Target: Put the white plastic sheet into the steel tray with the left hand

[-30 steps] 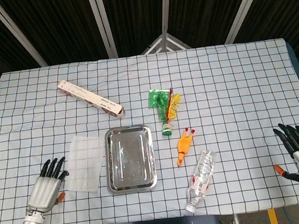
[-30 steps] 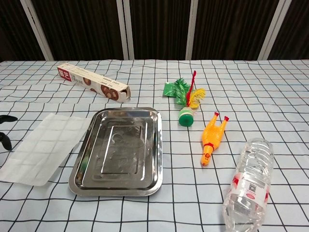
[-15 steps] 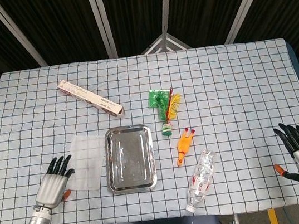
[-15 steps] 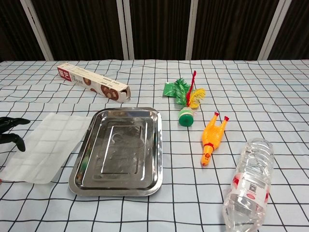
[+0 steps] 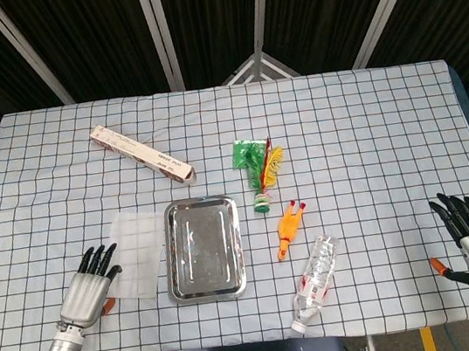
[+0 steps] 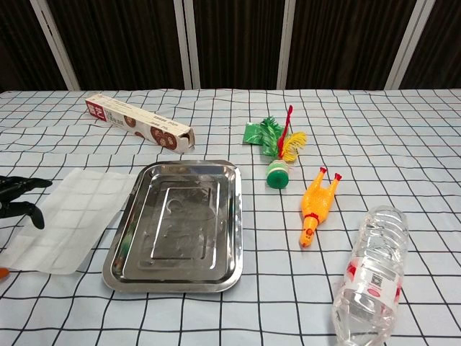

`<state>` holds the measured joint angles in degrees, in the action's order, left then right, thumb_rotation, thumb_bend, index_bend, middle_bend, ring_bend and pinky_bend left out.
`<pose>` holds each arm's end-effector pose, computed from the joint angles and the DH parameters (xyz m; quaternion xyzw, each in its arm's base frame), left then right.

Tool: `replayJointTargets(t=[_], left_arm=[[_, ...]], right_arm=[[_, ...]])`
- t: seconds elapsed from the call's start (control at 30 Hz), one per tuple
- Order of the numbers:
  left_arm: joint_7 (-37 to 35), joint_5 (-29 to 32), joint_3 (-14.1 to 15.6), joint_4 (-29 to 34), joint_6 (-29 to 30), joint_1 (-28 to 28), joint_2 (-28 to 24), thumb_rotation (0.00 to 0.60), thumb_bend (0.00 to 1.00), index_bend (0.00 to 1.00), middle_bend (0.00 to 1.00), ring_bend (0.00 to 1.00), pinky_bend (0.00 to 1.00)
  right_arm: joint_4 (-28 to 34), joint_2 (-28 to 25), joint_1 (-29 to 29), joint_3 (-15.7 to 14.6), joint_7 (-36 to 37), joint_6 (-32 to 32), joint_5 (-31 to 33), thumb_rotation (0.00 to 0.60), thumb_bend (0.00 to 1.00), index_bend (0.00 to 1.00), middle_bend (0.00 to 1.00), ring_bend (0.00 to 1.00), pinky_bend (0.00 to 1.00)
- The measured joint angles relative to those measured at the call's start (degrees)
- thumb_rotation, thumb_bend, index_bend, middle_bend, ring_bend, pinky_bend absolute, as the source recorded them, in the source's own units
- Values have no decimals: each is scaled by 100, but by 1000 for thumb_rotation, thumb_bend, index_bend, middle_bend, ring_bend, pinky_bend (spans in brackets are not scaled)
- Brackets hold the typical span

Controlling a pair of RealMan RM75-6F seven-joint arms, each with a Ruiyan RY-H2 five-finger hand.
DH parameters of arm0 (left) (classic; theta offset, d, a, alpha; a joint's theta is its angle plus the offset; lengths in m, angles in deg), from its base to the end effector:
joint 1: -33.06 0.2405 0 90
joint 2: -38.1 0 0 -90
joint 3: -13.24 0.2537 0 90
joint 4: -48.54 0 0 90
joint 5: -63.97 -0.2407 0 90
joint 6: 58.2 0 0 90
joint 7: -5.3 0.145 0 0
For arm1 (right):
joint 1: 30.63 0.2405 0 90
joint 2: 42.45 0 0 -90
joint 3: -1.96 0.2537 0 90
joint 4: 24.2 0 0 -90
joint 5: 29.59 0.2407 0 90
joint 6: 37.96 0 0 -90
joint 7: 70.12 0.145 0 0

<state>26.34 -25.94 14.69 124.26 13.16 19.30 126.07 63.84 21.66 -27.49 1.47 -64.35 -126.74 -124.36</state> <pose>-0.2939 0.2061 -0.0293 -0.7575 -0.3021 -0.2886 0.5016 -0.3237 -0.1603 0.1290 0.6275 -0.3727 0.4142 0.5439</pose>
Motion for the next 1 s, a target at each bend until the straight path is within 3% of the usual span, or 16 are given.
replayJointTargets(t=[0.23,0.63,1.0], left_arm=[[-15,111,-32,-184,-78,-53,107,600,263,340,0,0,0],[-272,-84,45,-348,180,-59,215,600,458,493,0,0,0],[-336,-62,33,-359,236,-81,222,600,507,554,0,0,0]], right_arm=[[4,-1,3,3,4,14,12,600,290,0,0,0,0],[8,-7,-1,2,17,4,6,600,290,0,0,0,0],[13,-8,-1,5,18,15,22,600,290,0,0,0,0]])
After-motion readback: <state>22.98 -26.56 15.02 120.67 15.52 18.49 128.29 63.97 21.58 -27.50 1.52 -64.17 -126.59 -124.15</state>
